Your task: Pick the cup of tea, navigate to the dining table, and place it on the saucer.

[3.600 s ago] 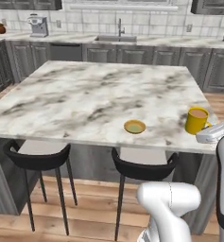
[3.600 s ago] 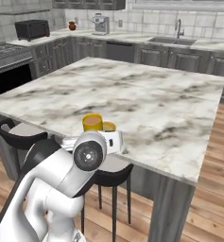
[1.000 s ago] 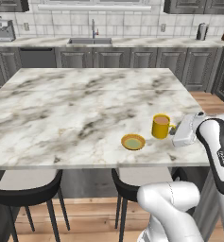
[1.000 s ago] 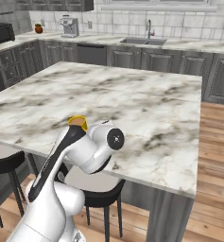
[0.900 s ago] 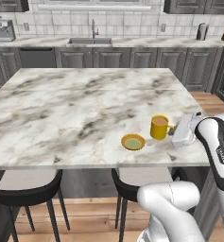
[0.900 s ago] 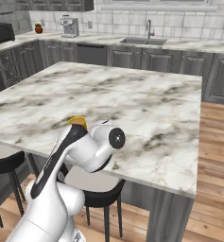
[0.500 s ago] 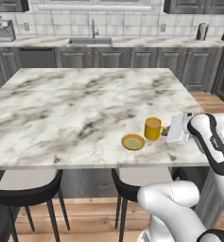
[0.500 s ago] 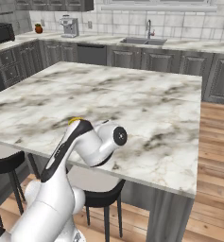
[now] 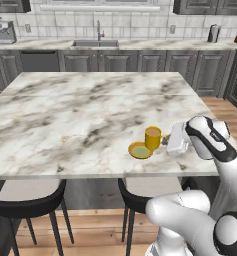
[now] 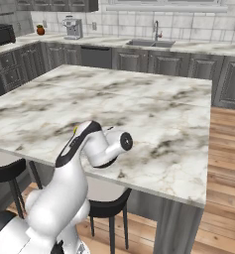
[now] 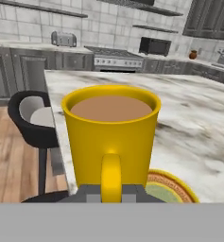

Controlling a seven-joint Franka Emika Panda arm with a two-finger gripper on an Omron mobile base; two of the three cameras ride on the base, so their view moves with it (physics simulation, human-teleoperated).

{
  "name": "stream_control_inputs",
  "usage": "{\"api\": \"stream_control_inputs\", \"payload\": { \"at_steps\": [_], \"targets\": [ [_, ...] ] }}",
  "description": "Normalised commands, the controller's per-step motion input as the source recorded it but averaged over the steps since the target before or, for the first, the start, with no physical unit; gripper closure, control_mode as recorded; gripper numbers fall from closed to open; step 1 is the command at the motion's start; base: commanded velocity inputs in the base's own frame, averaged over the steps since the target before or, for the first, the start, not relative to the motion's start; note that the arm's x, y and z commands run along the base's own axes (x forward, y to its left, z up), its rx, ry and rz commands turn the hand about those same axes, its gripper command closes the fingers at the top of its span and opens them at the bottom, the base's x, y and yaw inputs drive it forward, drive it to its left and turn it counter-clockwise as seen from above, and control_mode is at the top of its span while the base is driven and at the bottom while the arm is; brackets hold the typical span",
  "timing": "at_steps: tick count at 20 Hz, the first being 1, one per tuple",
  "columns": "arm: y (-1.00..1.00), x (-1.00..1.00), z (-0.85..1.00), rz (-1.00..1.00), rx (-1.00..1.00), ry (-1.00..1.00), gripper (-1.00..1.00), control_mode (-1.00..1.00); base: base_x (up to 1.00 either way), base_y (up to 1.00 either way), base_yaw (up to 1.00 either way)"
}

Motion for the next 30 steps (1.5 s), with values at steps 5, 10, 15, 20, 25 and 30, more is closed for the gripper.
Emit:
{"api": "stream_control_inputs", "payload": {
  "at_steps": [5, 10, 15, 20, 25, 30],
  "targets": [
    [0.02, 0.32, -0.30, 0.06, 0.00, 0.01, 1.00, -1.00, 0.00, 0.00, 0.00],
    [0.00, 0.33, -0.24, 0.06, 0.00, 0.00, 1.00, -1.00, 0.00, 0.00, 0.00],
    [0.00, 0.34, -0.20, 0.06, 0.00, 0.00, 1.00, -1.00, 0.00, 0.00, 0.00],
    [0.00, 0.31, -0.19, 0.06, 0.00, 0.00, 1.00, -1.00, 0.00, 0.00, 0.00],
    [0.00, 0.27, -0.19, 0.03, 0.00, 0.00, 1.00, -1.00, 0.00, 0.00, 0.00],
    [0.00, 0.14, -0.15, 0.00, 0.00, 0.00, 1.00, -1.00, 0.00, 0.00, 0.00]
  ]
}}
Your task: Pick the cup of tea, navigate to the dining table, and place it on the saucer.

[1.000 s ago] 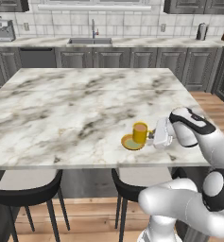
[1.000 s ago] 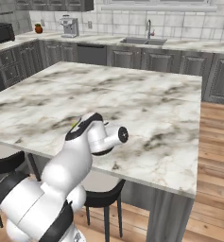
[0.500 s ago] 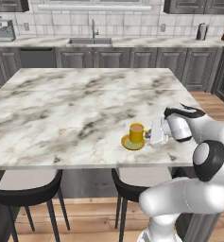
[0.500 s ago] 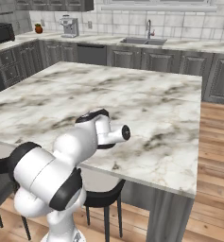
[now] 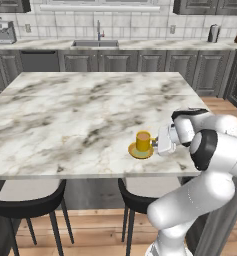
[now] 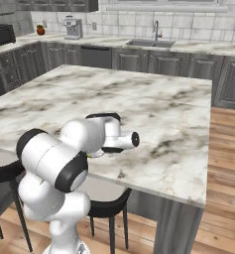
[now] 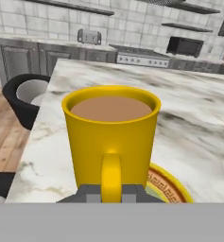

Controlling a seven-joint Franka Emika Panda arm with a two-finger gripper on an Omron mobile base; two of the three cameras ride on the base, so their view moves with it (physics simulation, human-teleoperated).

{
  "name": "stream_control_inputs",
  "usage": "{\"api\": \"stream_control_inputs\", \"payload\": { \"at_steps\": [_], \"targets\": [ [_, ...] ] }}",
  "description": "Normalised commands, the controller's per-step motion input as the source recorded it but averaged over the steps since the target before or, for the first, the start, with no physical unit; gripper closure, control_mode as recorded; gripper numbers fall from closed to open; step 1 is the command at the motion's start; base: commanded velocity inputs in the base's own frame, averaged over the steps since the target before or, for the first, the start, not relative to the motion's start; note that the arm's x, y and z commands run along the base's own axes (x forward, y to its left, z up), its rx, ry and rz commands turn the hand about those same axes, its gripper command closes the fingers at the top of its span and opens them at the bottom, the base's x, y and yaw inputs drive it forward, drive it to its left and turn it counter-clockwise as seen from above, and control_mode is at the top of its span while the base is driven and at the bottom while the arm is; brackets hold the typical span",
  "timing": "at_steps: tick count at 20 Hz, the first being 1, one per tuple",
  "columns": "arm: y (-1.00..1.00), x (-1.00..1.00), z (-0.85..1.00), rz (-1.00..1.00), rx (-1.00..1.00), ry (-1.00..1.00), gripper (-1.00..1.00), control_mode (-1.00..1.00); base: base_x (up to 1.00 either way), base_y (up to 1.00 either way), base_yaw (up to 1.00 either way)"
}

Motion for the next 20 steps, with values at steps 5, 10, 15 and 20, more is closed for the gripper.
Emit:
{"api": "stream_control_inputs", "payload": {
  "at_steps": [5, 10, 15, 20],
  "targets": [
    [0.00, 0.07, -0.16, 0.00, 0.00, 0.01, 1.00, -1.00, 0.00, 0.00, 0.00],
    [0.00, 0.04, -0.17, 0.00, 0.00, 0.01, 1.00, -1.00, 0.00, 0.00, 0.00],
    [0.00, 0.04, -0.15, 0.00, 0.00, 0.03, 1.00, -1.00, 0.00, 0.00, 0.00],
    [0.00, 0.05, -0.13, 0.00, 0.00, 0.01, 1.00, -1.00, 0.00, 0.00, 0.00]
  ]
}}
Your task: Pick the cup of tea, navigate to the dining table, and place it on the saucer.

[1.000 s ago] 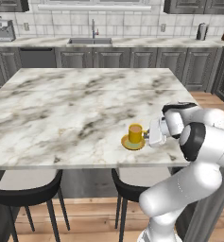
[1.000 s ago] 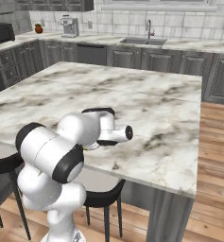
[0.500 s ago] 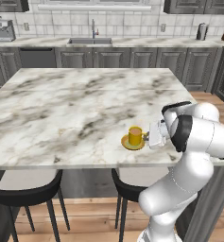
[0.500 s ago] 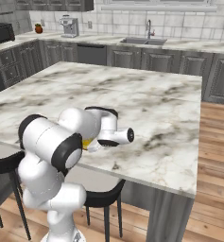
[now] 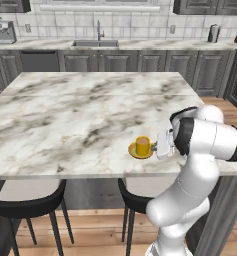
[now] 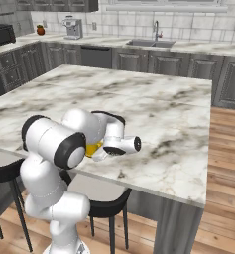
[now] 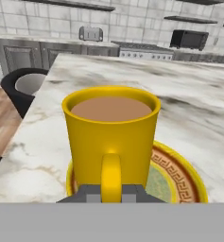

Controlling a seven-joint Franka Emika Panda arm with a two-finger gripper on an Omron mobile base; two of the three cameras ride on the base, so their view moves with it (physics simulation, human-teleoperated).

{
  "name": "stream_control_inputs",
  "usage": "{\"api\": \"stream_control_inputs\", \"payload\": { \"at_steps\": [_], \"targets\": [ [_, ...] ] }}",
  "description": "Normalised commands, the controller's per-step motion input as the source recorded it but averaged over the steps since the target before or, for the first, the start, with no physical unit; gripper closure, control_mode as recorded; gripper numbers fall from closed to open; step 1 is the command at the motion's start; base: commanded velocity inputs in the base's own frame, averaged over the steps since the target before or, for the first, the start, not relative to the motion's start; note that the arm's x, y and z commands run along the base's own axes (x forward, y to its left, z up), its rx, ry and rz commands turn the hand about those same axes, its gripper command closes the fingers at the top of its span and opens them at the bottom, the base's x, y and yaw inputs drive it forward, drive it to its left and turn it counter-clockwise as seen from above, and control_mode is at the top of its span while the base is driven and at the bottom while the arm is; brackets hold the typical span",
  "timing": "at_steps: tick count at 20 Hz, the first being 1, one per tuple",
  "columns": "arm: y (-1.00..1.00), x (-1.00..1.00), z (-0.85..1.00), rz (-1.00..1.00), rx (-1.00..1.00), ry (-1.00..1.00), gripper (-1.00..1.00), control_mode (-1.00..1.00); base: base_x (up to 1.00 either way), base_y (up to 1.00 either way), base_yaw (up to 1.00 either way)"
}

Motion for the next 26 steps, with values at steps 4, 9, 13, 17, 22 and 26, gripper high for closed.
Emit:
{"api": "stream_control_inputs", "payload": {
  "at_steps": [4, 9, 13, 17, 22, 26],
  "targets": [
    [0.00, 0.07, -0.08, 0.00, 0.00, 0.00, 1.00, -1.00, 0.00, 0.00, 0.00],
    [0.00, 0.10, -0.06, 0.00, 0.00, 0.00, 1.00, -1.00, 0.00, 0.00, 0.00],
    [0.00, 0.09, -0.07, 0.00, 0.00, 0.02, 1.00, -1.00, 0.00, 0.00, 0.00],
    [0.00, 0.12, -0.06, 0.00, 0.00, 0.03, 1.00, -1.00, 0.00, 0.00, 0.00],
    [0.00, 0.11, -0.06, 0.00, 0.00, 0.04, 1.00, -1.00, 0.00, 0.00, 0.00],
    [0.00, 0.01, -0.02, 0.00, 0.00, 0.00, -1.00, -1.00, 0.00, 0.00, 0.00]
  ]
}}
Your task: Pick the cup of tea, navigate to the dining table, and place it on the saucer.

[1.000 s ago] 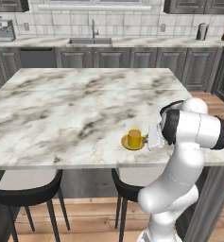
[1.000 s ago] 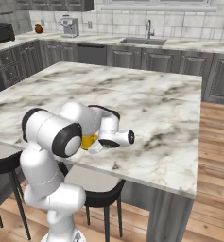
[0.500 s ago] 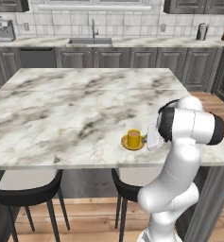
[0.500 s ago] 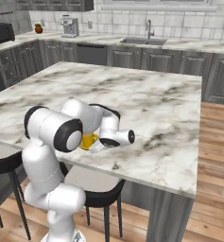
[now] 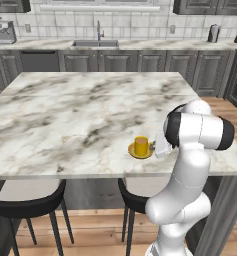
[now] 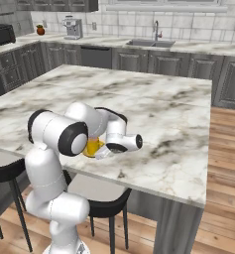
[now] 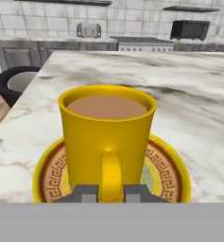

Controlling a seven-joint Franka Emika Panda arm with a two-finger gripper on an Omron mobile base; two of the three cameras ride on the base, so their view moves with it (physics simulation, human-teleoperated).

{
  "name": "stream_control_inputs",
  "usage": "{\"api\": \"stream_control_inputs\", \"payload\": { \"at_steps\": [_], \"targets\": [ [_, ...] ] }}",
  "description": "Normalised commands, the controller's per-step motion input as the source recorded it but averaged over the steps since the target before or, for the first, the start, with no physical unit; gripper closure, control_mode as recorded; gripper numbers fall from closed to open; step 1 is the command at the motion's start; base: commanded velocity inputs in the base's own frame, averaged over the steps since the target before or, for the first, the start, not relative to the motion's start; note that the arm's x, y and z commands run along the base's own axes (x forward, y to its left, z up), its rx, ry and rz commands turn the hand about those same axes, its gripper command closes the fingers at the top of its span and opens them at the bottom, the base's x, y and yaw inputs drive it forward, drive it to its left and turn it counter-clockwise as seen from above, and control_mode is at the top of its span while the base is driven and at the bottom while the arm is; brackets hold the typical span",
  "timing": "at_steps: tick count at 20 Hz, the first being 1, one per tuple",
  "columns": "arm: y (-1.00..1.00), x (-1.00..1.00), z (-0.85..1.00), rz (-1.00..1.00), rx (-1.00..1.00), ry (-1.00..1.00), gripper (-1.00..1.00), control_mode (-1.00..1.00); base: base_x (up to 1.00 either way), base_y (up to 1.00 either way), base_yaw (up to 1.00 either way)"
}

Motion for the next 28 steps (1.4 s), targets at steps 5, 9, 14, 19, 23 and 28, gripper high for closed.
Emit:
{"api": "stream_control_inputs", "payload": {
  "at_steps": [5, 9, 14, 19, 23, 28],
  "targets": [
    [0.00, 0.00, 0.00, 0.00, 0.00, 0.00, -1.00, -1.00, 0.00, 0.00, 0.00],
    [0.00, 0.00, 0.01, 0.00, 0.00, 0.00, -1.00, -1.00, 0.00, 0.00, 0.00],
    [-0.03, -0.08, 0.26, 0.00, 0.00, 0.00, -1.00, -1.00, 0.00, 0.00, 0.00],
    [-0.01, -0.21, 0.52, 0.00, 0.00, -0.06, -1.00, -1.00, 0.00, 0.00, 0.00],
    [0.00, -0.37, 0.52, 0.00, 0.00, -0.01, -1.00, -1.00, 0.00, 0.00, 0.00],
    [0.06, -0.47, 0.54, 0.00, 0.00, 0.01, -1.00, -1.00, 0.00, 0.00, 0.00]
  ]
}}
